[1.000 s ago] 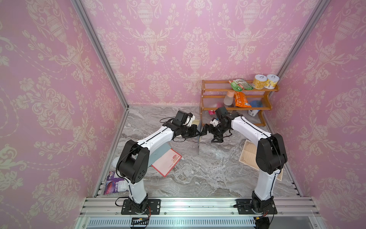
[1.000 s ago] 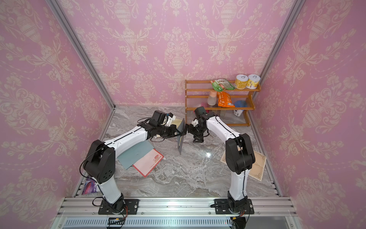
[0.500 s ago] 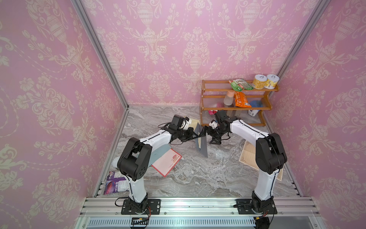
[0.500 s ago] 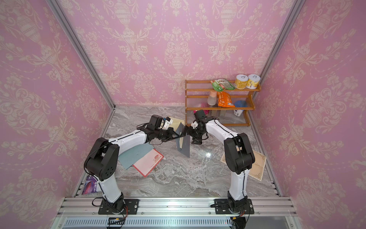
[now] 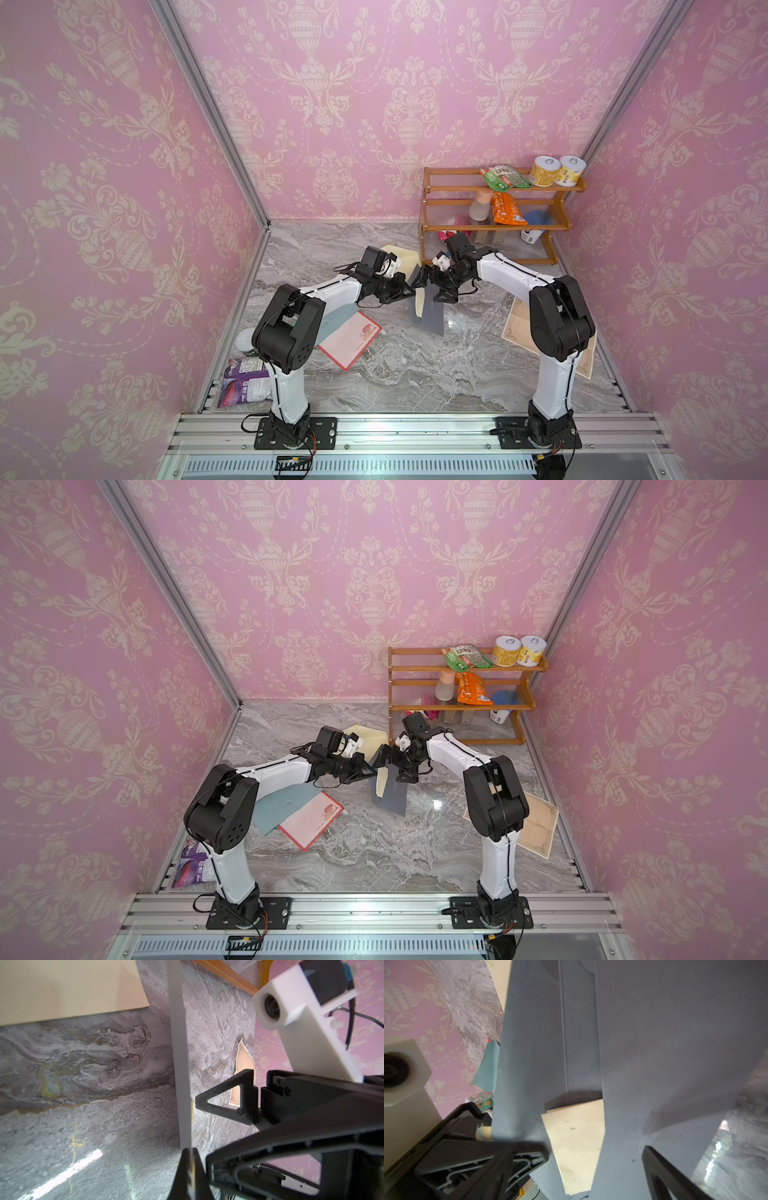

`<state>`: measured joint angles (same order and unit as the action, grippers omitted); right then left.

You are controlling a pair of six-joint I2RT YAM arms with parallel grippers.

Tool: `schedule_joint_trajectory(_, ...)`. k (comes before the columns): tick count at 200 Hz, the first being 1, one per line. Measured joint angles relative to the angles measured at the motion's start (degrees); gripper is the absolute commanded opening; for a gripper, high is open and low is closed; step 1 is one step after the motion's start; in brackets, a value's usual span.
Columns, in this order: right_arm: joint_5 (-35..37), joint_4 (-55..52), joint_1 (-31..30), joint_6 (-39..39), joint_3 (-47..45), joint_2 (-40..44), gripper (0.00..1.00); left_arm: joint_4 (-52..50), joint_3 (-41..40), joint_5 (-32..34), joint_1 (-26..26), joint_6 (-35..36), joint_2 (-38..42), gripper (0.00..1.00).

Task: Fold the letter paper in half and place it into the envelope
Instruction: Place the letter paper in the envelope.

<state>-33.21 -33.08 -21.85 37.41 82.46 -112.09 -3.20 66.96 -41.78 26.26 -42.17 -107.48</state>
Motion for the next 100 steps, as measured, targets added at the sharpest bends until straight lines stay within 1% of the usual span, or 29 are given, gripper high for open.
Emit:
schedule_joint_trajectory(46, 0.04, 0.92, -0.02, -1.53, -5.22, 1.49, 1.00, -0.13, -0.04, -0.22, -0.92, -0.46, -0.02, 0.00)
schedule_joint_trajectory(100, 1.18, -0.02, -0.81, -3.56, -5.38, 1.49, 1.00, 0.46, 0.02, -1.09, -1.03, -0.61, -0.22, 0.00)
